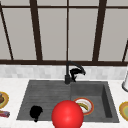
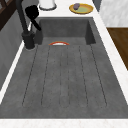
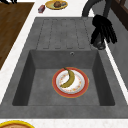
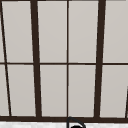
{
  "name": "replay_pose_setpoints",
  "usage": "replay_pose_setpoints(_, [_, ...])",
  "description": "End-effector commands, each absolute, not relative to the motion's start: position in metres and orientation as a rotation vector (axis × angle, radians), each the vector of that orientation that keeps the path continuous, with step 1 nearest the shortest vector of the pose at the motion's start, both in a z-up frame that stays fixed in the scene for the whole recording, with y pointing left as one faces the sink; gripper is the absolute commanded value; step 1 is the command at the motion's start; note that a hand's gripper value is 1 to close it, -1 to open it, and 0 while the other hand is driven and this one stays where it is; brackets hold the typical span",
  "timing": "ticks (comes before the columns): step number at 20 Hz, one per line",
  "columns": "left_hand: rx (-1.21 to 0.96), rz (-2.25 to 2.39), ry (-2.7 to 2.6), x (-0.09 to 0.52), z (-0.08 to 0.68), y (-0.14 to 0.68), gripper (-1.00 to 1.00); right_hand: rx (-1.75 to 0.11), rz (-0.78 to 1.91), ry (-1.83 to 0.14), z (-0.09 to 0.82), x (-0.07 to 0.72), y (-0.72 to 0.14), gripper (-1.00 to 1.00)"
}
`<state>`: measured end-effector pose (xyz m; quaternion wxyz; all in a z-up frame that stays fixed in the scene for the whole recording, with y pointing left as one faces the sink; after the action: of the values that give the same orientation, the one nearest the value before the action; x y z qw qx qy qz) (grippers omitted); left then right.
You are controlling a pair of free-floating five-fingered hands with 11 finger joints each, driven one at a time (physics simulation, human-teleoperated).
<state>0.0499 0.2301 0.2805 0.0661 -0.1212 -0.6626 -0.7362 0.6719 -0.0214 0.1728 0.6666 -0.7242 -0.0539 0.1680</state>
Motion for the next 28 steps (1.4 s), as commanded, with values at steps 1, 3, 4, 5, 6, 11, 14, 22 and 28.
replay_pose_setpoints(1, [-0.365, -2.220, -1.998, 0.050, 0.281, 0.230, 0.00, -1.580, 0.399, -0.103, 0.173, 0.672, -0.032, -1.00])
replay_pose_setpoints(3, [-0.365, -2.220, -1.998, 0.050, 0.281, 0.230, 0.00, -1.600, 0.395, -0.125, 0.169, 0.666, -0.050, -1.00])
replay_pose_setpoints(4, [-0.365, -2.220, -1.998, 0.050, 0.281, 0.230, 0.00, -1.603, 0.400, -0.140, 0.169, 0.660, -0.054, -1.00])
replay_pose_setpoints(5, [-0.365, -2.220, -1.998, 0.050, 0.281, 0.230, 0.00, -1.604, 0.404, -0.153, 0.171, 0.654, -0.060, -1.00])
replay_pose_setpoints(6, [-0.365, -2.220, -1.998, 0.050, 0.281, 0.230, 0.00, -1.596, 0.413, -0.164, 0.170, 0.650, -0.064, -1.00])
replay_pose_setpoints(11, [-0.365, -2.220, -1.998, 0.050, 0.281, 0.230, 0.00, -1.580, 0.504, -0.192, 0.154, 0.628, -0.080, -1.00])
replay_pose_setpoints(14, [-0.365, -2.220, -1.998, 0.050, 0.281, 0.230, 0.00, -1.573, 0.546, -0.191, 0.139, 0.619, -0.089, -1.00])
replay_pose_setpoints(22, [-0.365, -2.220, -1.998, 0.050, 0.281, 0.230, 0.00, -1.533, 0.574, -0.293, 0.110, 0.583, -0.111, -1.00])
replay_pose_setpoints(28, [-0.365, -2.220, -1.998, 0.050, 0.281, 0.230, 0.00, -1.488, 0.625, -0.363, 0.094, 0.573, -0.123, -1.00])
